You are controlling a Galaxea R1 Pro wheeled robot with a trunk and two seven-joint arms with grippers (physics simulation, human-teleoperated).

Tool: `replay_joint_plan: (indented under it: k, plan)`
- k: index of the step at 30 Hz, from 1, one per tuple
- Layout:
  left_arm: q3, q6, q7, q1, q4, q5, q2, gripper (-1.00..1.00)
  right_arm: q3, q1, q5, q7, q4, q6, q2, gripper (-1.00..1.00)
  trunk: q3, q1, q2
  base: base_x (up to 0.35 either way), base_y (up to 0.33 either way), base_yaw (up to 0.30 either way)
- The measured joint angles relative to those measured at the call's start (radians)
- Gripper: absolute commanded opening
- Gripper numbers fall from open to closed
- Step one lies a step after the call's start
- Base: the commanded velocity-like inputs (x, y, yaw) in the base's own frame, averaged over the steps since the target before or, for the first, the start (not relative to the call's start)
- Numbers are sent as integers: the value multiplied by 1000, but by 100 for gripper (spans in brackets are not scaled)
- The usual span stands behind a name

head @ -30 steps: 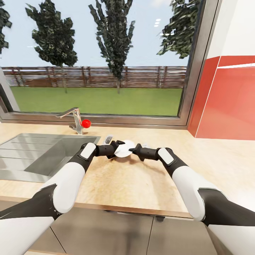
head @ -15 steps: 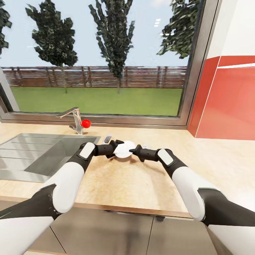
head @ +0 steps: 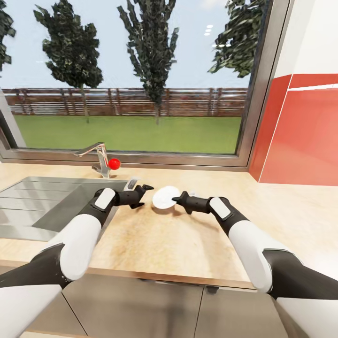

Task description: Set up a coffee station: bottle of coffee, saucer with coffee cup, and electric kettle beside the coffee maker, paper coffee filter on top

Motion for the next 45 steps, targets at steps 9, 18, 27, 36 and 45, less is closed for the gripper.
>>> replay_joint_plan:
  k: [9, 18, 27, 36, 45]
  plan:
    - [-1, 86, -24, 0, -155, 2, 2, 100, -4, -1, 0, 3, -13, 2, -26, -100, 0, 0, 0, 0, 0, 0]
    - [-8, 115, -25, 0, -225, 3, -2, 100, -5, 0, 2, 74, -21, 2, -65, -100, 9, -11, 21, 0, 0, 0]
    - [-3, 118, -25, 0, -251, 3, -3, 100, -5, 0, -2, 99, -53, 1, -98, -100, 28, -35, 63, 0, 0, 0]
    - [1, 118, -25, 0, -254, 3, -3, 100, -2, 0, 4, 99, -127, 3, -100, -100, 28, -34, 63, -89, 0, 44]
    - [3, 117, -26, 0, -254, 2, -3, 100, -2, 0, 5, 99, -132, 3, -105, -100, 30, -34, 63, -210, 0, 76]
